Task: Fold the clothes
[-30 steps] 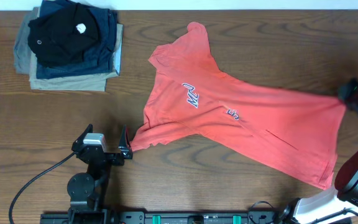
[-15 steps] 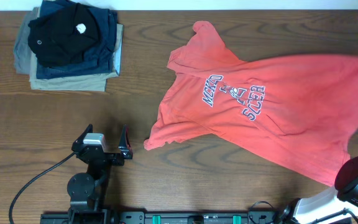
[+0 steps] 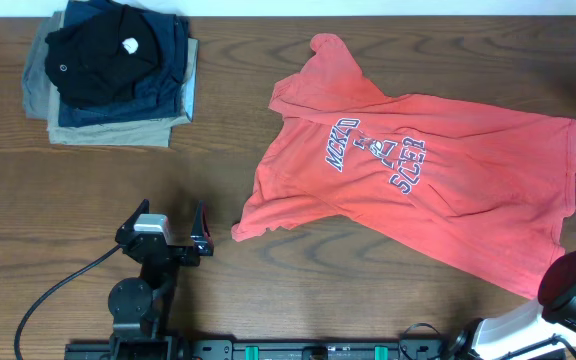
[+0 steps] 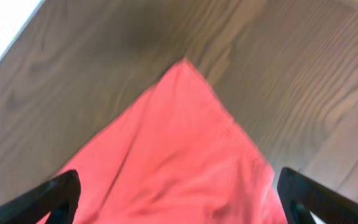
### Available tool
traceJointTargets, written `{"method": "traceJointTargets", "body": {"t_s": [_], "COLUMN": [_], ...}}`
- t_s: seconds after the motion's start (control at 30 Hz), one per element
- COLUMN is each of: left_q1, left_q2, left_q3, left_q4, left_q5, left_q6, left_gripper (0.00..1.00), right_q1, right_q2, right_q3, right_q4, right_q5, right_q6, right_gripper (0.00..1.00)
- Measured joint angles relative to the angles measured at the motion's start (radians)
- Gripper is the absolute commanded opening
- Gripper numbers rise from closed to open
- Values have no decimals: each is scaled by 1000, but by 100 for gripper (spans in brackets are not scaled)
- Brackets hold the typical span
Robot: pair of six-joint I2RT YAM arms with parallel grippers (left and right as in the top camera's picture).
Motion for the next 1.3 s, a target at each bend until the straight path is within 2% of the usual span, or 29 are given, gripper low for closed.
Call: {"method": "traceJointTargets", "body": {"t_s": [0.27,0.57,0.8,1.07,1.3], "left_q1": [0,0,0,0,0], "left_q2": [0,0,0,0,0], "left_q3": [0,0,0,0,0], "left_q4": [0,0,0,0,0], "left_q5": [0,0,0,0,0], "left_q6": [0,0,0,0,0], "left_gripper": [98,98,98,98,98], "right_q1": [1,6,40,129,198], "right_q2": [-89,-339,-394,-522,-747], "right_q3": [0,0,-17,-319,-644], "right_q4": [-224,-420,-552,-457,-310], "right_q5": [-146,-187,-191,-212,-298], "right_q6": [35,43,39,37,34], "right_gripper": [99,99,99,99,99]}}
